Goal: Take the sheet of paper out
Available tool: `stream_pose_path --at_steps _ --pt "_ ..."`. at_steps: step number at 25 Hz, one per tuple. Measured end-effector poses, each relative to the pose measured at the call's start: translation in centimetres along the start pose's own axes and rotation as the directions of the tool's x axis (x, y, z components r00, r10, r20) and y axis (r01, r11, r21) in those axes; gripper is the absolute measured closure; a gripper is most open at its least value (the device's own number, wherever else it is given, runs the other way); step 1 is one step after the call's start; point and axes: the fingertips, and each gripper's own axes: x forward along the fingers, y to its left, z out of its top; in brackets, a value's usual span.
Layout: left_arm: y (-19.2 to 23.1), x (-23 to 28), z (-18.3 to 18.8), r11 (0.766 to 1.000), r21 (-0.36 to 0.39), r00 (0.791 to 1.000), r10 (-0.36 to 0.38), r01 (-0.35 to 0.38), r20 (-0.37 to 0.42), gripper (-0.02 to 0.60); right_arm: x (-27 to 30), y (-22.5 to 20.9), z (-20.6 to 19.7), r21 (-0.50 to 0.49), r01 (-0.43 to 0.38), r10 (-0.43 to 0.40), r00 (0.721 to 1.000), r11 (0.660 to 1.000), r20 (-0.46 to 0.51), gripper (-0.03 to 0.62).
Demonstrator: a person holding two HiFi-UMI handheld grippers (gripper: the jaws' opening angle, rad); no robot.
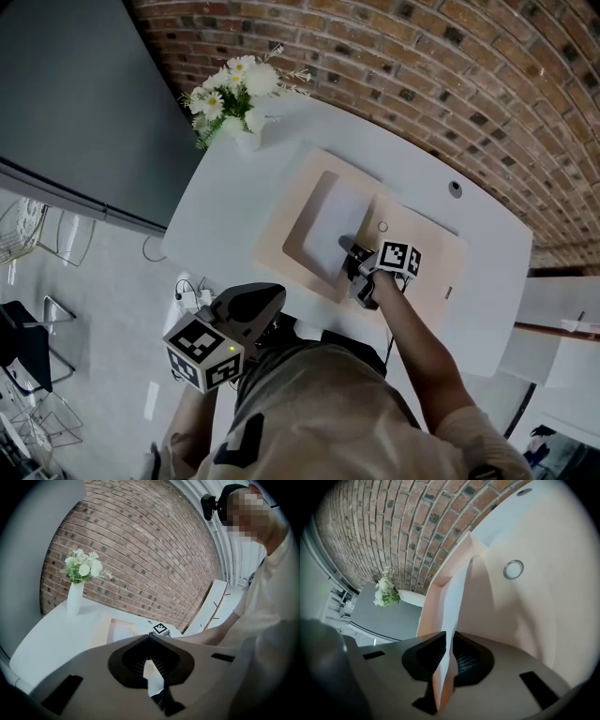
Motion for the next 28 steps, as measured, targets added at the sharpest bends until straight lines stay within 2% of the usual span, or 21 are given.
stream_pose_path --at_steps 5,23,28 --pt "-0.1 -0.2 -0.2 1.0 0.001 1.0 0.004 -0.004 -0.003 0.566 0.0 -0.3 0.2 -0.012 0.036 -0.036 0.999 0.999 0.008 0.569" --pt "-1.0 -0.9 -0.1 0.999 0.031 1.0 -0.021 0.021 0.011 0.568 -2.5 0.0 0.5 -0.013 0.045 -0.044 0.997 0.999 0.062 0.569" --pt "-1.6 -1.0 -0.1 0.998 0.048 0.999 -0.037 0.037 0.011 0.567 -4.2 -0.5 0.2 -0.053 0.084 -0.08 0.994 0.995 0.074 0.569"
